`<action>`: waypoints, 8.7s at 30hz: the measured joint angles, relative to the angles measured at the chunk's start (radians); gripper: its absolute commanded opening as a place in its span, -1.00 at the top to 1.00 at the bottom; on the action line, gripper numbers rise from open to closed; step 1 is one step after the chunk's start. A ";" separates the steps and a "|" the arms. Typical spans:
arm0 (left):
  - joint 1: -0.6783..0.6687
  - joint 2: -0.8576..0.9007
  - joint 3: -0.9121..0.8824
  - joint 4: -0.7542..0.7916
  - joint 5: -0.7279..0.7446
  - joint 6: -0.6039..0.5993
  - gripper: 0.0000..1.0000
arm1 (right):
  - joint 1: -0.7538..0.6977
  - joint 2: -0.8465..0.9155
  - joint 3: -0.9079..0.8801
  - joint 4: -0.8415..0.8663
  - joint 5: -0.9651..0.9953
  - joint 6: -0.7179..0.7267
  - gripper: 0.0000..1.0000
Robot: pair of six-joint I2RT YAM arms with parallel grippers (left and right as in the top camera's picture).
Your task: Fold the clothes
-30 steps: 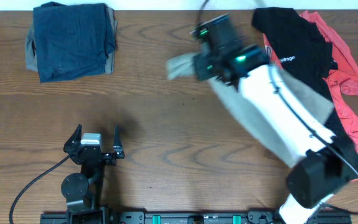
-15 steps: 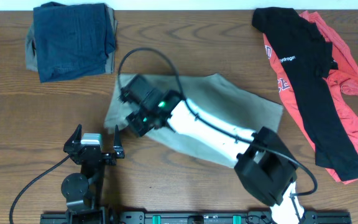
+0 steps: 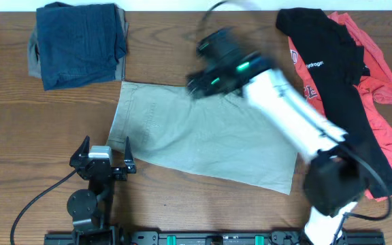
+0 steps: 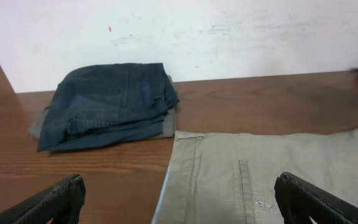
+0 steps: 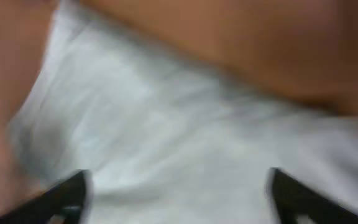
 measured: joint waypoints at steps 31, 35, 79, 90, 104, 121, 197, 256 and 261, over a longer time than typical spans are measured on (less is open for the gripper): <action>0.000 0.000 0.000 0.000 0.000 0.000 -0.96 | -0.552 0.361 0.007 0.288 0.217 -0.216 0.98; 0.000 0.000 0.000 0.000 0.000 0.000 -0.96 | -0.550 0.368 0.009 0.310 0.204 -0.220 0.98; 0.000 0.000 0.000 0.000 0.000 0.000 -0.96 | -0.949 0.441 0.451 -0.245 0.250 -0.170 0.77; 0.000 0.000 0.000 0.000 0.000 0.000 -0.96 | -0.932 0.441 0.534 -0.576 0.060 -0.067 0.97; 0.000 0.000 0.000 0.000 0.000 0.000 -0.96 | -0.931 0.371 0.473 -0.799 0.161 0.088 0.97; 0.000 0.000 0.000 0.000 0.000 0.000 -0.96 | -0.878 -0.225 -0.445 -0.238 0.216 0.171 0.98; 0.000 0.000 0.000 0.000 0.000 0.000 -0.96 | -0.790 -0.238 -0.772 -0.038 -0.116 -0.030 -0.83; 0.000 0.000 0.000 0.000 0.000 0.000 -0.96 | -0.628 -0.301 -0.892 0.171 -0.192 -0.013 -0.25; 0.000 0.000 0.000 0.000 0.000 0.000 -0.96 | -0.601 -0.311 -0.899 0.175 -0.146 0.004 -0.20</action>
